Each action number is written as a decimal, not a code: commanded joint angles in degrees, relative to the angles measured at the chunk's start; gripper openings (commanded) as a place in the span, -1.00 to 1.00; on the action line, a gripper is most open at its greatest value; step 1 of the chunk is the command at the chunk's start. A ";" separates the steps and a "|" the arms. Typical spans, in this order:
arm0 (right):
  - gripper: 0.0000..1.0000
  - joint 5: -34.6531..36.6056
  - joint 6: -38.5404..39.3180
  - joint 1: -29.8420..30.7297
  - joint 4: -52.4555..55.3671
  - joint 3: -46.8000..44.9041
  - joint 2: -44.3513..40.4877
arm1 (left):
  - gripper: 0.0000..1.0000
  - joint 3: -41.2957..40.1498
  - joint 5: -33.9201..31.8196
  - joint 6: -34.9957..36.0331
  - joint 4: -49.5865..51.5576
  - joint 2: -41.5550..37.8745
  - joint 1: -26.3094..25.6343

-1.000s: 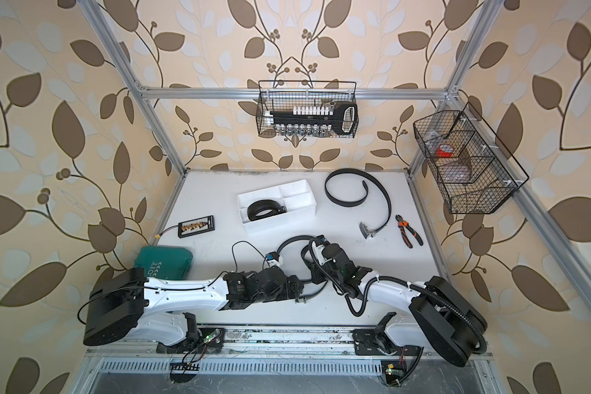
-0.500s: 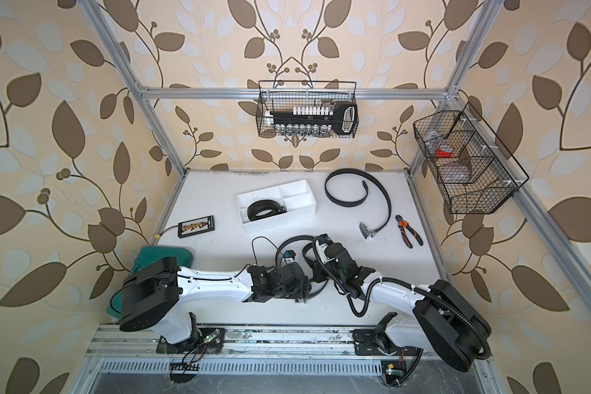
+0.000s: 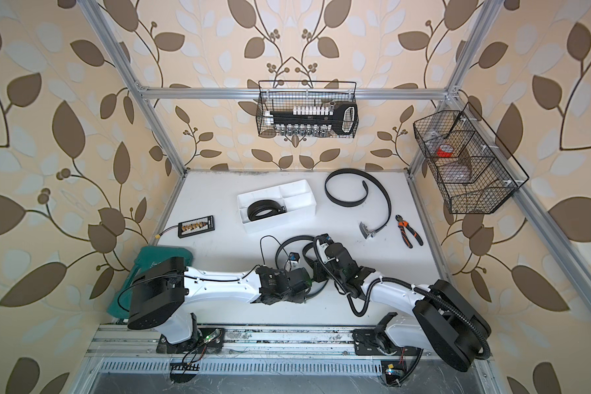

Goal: Place the belts into the storage roll
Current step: Roll the belt at the center of the board.

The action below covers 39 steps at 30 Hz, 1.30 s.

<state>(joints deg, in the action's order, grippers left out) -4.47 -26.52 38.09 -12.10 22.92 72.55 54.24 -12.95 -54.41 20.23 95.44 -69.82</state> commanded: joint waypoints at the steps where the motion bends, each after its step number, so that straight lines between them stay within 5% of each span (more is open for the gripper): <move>1: -1.00 1.31 -0.73 -0.44 1.79 -0.78 0.83 | -0.26 1.16 -3.51 0.41 3.33 -0.42 -0.59; 7: -1.00 2.45 -0.91 -0.56 2.07 -0.35 1.92 | -0.50 -1.43 -6.03 -0.07 5.23 -5.00 -0.58; 17: -1.00 3.65 1.86 -0.70 5.74 8.02 10.12 | -0.52 -10.49 -12.75 -8.75 19.81 -21.03 -0.20; 24: -1.00 1.66 0.78 1.38 4.81 7.10 12.15 | -0.49 -14.68 -9.42 -8.08 19.34 -26.86 6.79; 26: -1.00 1.89 0.57 1.36 5.00 6.54 11.20 | -0.34 -14.64 -7.89 -6.70 16.81 -26.97 6.84; 33: -1.00 2.16 0.53 1.37 5.63 6.17 10.65 | 0.88 -14.02 1.04 -10.19 9.42 -23.79 6.81; 39: -1.00 2.33 0.15 1.38 4.85 5.47 10.82 | 0.97 -16.37 8.31 -20.34 6.62 -22.31 6.12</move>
<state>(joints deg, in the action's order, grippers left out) -2.57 -25.82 39.16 -9.87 30.22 83.24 38.98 -9.15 -68.77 28.80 73.10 -63.07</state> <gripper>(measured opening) 0.050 0.987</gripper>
